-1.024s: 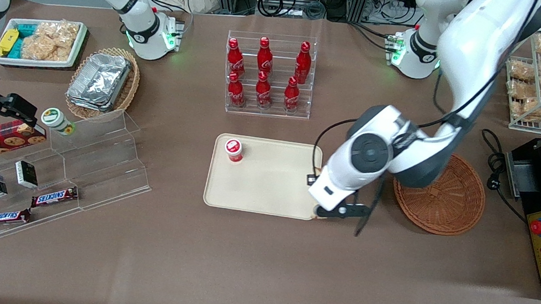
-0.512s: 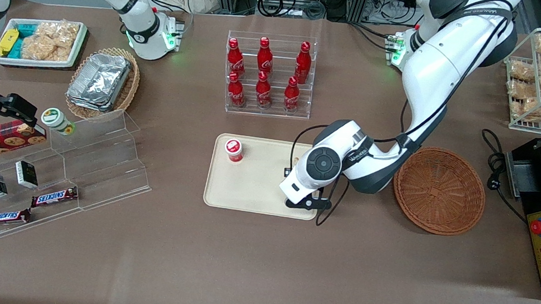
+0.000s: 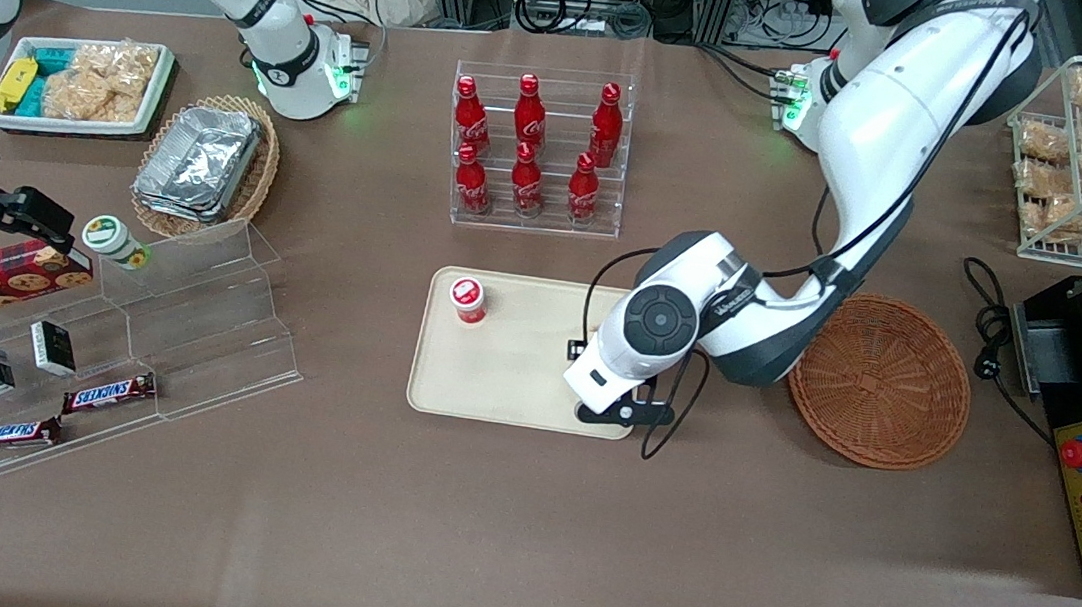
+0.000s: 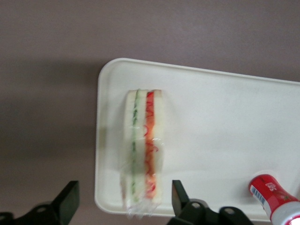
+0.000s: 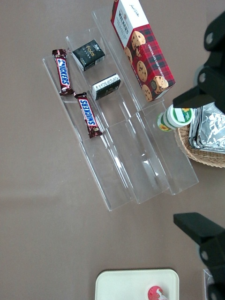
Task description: Place sandwich from basket to tray
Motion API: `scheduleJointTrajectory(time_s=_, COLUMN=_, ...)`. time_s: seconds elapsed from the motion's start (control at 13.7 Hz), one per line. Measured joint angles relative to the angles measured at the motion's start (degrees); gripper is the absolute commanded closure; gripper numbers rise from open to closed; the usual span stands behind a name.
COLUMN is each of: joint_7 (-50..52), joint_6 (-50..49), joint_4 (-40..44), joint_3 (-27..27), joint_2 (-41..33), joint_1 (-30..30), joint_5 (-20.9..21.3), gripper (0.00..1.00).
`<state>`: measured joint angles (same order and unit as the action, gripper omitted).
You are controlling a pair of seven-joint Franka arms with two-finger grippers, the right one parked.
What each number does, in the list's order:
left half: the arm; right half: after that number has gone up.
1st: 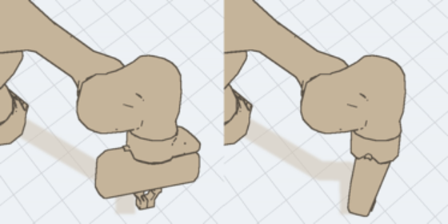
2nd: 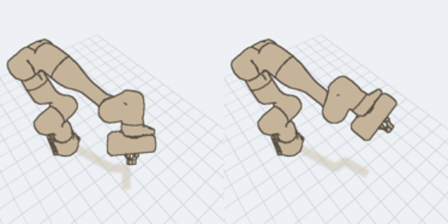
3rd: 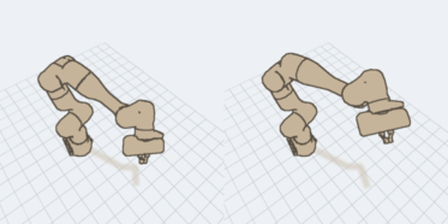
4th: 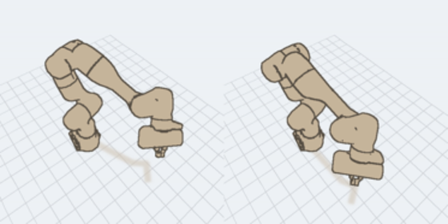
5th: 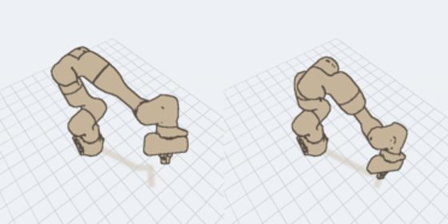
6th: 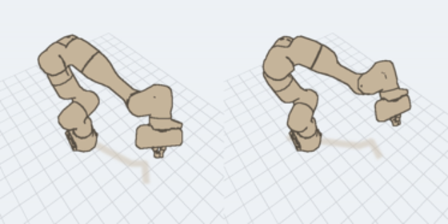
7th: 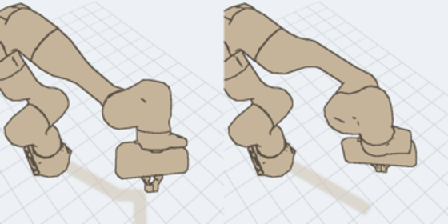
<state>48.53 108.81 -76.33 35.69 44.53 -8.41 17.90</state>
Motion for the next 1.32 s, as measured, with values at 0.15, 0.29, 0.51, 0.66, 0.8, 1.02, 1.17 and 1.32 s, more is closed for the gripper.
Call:
scheduleJointTrajectory(time_s=0.15, joint_7=0.0, joint_6=-5.0, joint_4=0.6, joint_3=0.2, joint_2=-4.6, joint_1=3.5, joint_5=0.0, gripper=0.00)
scheduleJointTrajectory(time_s=0.29, joint_7=-0.2, joint_6=-9.0, joint_4=0.5, joint_3=0.2, joint_2=-10.8, joint_1=7.4, joint_5=-1.5, gripper=0.01)
scheduleJointTrajectory(time_s=0.51, joint_7=-1.8, joint_6=-10.2, joint_4=-5.2, joint_3=-2.2, joint_2=-19.9, joint_1=10.8, joint_5=-3.6, gripper=0.02)
scheduleJointTrajectory(time_s=0.66, joint_7=-4.9, joint_6=-6.7, joint_4=-12.6, joint_3=-7.1, joint_2=-25.5, joint_1=10.4, joint_5=-6.5, gripper=0.02)
scheduleJointTrajectory(time_s=0.8, joint_7=-12.4, joint_6=-4.4, joint_4=-19.6, joint_3=-14.3, joint_2=-31.4, joint_1=9.0, joint_5=-10.4, gripper=0.02)
scheduleJointTrajectory(time_s=1.02, joint_7=-24.9, joint_6=-4.2, joint_4=-26.1, joint_3=-25.0, joint_2=-39.3, joint_1=6.6, joint_5=-14.7, gripper=0.01)
scheduleJointTrajectory(time_s=1.17, joint_7=-31.7, joint_6=-6.5, joint_4=-27.6, joint_3=-29.3, joint_2=-42.7, joint_1=6.1, joint_5=-15.5, gripper=0.01)
scheduleJointTrajectory(time_s=1.32, joint_7=-36.0, joint_6=-7.9, joint_4=-27.7, joint_3=-31.8, joint_2=-43.9, joint_1=5.9, joint_5=-15.6, gripper=0.01)
